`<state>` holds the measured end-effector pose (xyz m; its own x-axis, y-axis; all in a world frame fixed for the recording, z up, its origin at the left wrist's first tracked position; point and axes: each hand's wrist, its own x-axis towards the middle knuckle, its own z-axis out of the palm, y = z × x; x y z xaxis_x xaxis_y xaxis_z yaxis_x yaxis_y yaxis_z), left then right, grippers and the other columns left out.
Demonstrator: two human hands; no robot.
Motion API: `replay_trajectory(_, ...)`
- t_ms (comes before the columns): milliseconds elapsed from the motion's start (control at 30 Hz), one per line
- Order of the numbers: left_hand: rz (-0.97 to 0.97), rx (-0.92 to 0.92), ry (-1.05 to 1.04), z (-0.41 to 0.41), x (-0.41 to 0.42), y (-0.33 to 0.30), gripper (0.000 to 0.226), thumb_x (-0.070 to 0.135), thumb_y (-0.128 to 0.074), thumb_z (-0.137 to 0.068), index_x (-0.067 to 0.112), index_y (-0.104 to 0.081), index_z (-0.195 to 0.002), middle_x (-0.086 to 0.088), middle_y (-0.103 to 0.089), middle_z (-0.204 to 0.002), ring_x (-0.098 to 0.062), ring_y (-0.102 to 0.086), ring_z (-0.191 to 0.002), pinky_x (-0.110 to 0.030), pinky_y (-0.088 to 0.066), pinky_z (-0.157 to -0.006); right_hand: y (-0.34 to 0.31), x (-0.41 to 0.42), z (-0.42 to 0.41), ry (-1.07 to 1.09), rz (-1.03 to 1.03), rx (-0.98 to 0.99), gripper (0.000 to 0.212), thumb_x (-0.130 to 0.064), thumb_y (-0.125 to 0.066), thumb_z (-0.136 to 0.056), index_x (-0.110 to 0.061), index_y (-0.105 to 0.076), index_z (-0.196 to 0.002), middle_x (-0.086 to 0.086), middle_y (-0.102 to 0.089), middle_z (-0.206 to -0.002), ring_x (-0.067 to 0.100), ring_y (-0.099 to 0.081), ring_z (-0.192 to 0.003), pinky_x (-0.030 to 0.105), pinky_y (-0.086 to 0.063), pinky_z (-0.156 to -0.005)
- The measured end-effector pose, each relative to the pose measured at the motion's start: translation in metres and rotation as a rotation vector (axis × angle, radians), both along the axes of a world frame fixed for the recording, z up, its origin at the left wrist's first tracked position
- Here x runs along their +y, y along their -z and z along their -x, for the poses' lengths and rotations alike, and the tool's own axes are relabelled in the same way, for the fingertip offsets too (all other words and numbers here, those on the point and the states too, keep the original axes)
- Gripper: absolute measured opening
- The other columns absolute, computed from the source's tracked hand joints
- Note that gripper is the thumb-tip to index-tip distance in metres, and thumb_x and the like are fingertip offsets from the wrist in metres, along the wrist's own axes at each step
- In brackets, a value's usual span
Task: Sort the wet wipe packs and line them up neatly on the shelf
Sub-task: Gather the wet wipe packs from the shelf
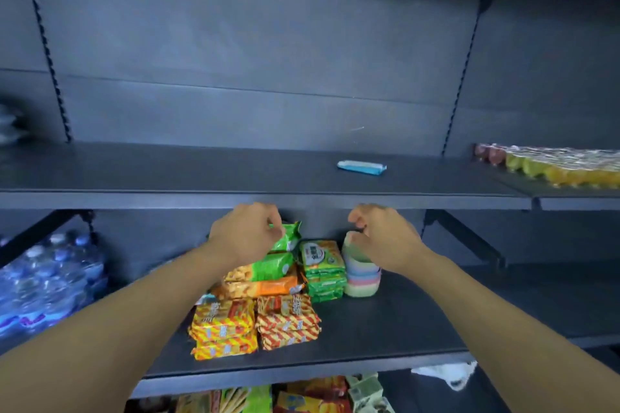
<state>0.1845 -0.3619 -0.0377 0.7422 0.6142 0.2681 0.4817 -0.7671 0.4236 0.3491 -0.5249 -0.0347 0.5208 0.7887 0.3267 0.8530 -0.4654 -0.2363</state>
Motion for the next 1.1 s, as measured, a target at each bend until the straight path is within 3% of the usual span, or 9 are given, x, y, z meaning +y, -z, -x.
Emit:
replay_trajectory(100,-0.041,-0.012,-0.009,-0.022,0.005,-0.017,0.009,0.039,-0.057,-0.088,0.033,-0.058,-0.082,0.003,-0.068,-0.096,-0.022,-0.061,-0.096,-0.037,-0.051,-0.083,-0.016,0.010,-0.034,0.009,-0.032,-0.035,0.028,-0.030,-0.057,-0.090,-0.016,-0.053,-0.114,0.005,-0.056,-0.115,0.028,-0.055,-0.103,0.035,-0.046,-0.078)
replay_trajectory(200,-0.061,-0.024,-0.047,-0.051,0.014,-0.028,0.006,0.040,-0.057,-0.087,0.035,-0.058,-0.084,0.003,-0.067,-0.100,-0.024,-0.061,-0.099,-0.037,-0.050,-0.084,-0.027,0.021,-0.076,0.049,-0.072,-0.009,0.036,-0.029,-0.060,-0.088,-0.016,-0.053,-0.122,0.007,-0.054,-0.123,0.029,-0.055,-0.108,0.041,-0.048,-0.089)
replay_trajectory(433,-0.081,-0.052,-0.122,-0.122,0.044,-0.038,0.017,0.036,-0.058,-0.089,0.030,-0.058,-0.104,0.008,-0.066,-0.103,-0.021,-0.060,-0.102,-0.039,-0.049,-0.088,-0.037,0.066,-0.185,0.166,-0.116,0.009,0.033,-0.020,-0.054,-0.093,-0.009,-0.049,-0.123,0.012,-0.053,-0.118,0.031,-0.056,-0.101,0.036,-0.046,-0.076)
replay_trajectory(667,-0.178,0.025,-0.149,-0.159,0.066,-0.031,0.028,0.036,-0.054,-0.093,0.028,-0.052,-0.119,0.007,-0.059,-0.119,-0.020,-0.056,-0.110,-0.033,-0.047,-0.083,-0.019,0.125,-0.263,0.207,-0.063,0.168,0.041,-0.026,-0.038,-0.100,-0.008,-0.039,-0.136,0.019,-0.048,-0.133,0.035,-0.046,-0.121,0.039,-0.041,-0.093)
replay_trajectory(800,-0.242,0.067,-0.138,-0.164,0.072,-0.026,0.030,0.038,-0.053,-0.093,0.028,-0.051,-0.121,0.006,-0.057,-0.122,-0.019,-0.056,-0.112,-0.034,-0.047,-0.088,-0.013,0.151,-0.286,0.217,0.022,0.237,0.050,-0.035,-0.034,-0.100,-0.008,-0.031,-0.142,0.020,-0.042,-0.141,0.036,-0.040,-0.128,0.043,-0.036,-0.105)
replay_trajectory(1000,-0.254,0.083,-0.131,-0.160,0.082,-0.025,0.030,0.037,-0.053,-0.093,0.028,-0.052,-0.122,0.006,-0.057,-0.123,-0.018,-0.055,-0.113,-0.035,-0.047,-0.092,-0.019,0.168,-0.282,0.245,0.130,0.249,0.067,-0.038,-0.063,-0.087,-0.012,-0.033,-0.141,0.016,-0.034,-0.145,0.033,-0.035,-0.130,0.038,-0.031,-0.107)
replay_trajectory(1100,-0.236,0.081,-0.139,-0.156,0.086,-0.027,0.030,0.036,-0.054,-0.093,0.027,-0.053,-0.121,0.006,-0.057,-0.123,-0.019,-0.055,-0.113,-0.035,-0.048,-0.090,-0.029,0.165,-0.271,0.190,0.026,0.356,0.065,-0.027,-0.080,-0.074,-0.008,-0.049,-0.128,0.014,-0.045,-0.133,0.025,-0.051,-0.115,0.029,-0.043,-0.093)
